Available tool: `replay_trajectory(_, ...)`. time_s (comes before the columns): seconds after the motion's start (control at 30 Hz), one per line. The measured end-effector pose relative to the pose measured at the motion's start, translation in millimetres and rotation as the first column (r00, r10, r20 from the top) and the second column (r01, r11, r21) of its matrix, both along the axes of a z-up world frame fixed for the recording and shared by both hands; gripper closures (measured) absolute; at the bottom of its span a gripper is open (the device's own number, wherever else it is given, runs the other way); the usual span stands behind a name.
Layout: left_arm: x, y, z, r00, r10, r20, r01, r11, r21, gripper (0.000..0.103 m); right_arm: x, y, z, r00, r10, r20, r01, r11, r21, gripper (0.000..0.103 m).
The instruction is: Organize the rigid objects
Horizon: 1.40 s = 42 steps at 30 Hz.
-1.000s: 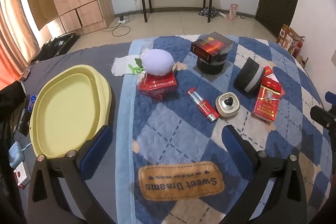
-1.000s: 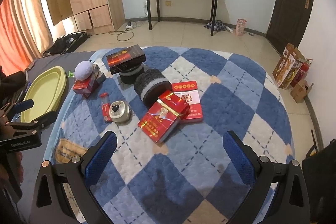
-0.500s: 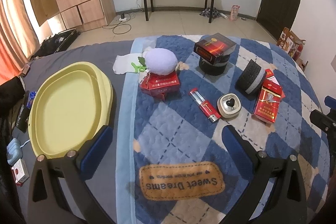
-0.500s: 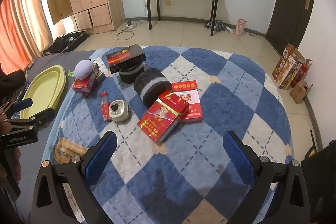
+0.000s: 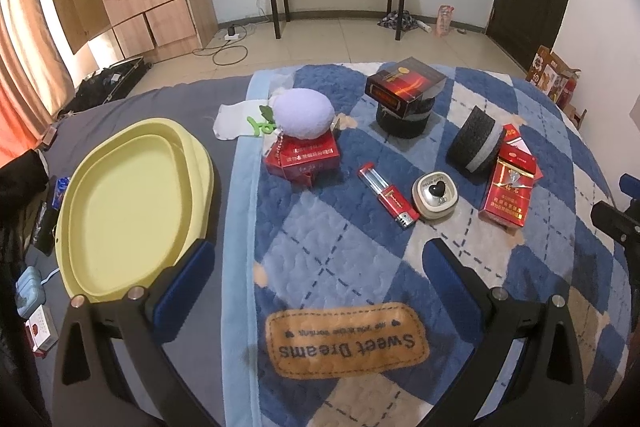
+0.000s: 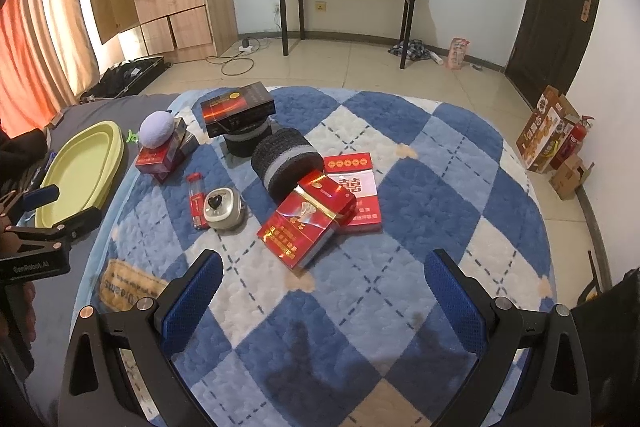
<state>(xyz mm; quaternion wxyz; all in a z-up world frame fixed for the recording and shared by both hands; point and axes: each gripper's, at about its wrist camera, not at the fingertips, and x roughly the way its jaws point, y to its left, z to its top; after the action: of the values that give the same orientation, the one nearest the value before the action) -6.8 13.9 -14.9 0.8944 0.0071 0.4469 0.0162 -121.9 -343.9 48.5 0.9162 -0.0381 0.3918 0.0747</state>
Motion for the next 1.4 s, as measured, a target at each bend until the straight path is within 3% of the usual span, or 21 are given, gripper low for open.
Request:
replay_trajectory(0.97, 0, 6, -3, 1.0, 0.01, -0.009, -0.009, 1.0, 0.026, 0.0, -2, -2, -1, 1.0, 0.003, -0.005, -0.003, 1.0, -0.012, 0.0)
replay_trajectory(1.4, 5, 20, 1, 0.999, 0.04, 0.009, -0.04, 0.999, -0.025, 0.0, 4, -9, -12, 0.999, -0.02, -0.04, 0.02, 1.0, 0.016, 0.0)
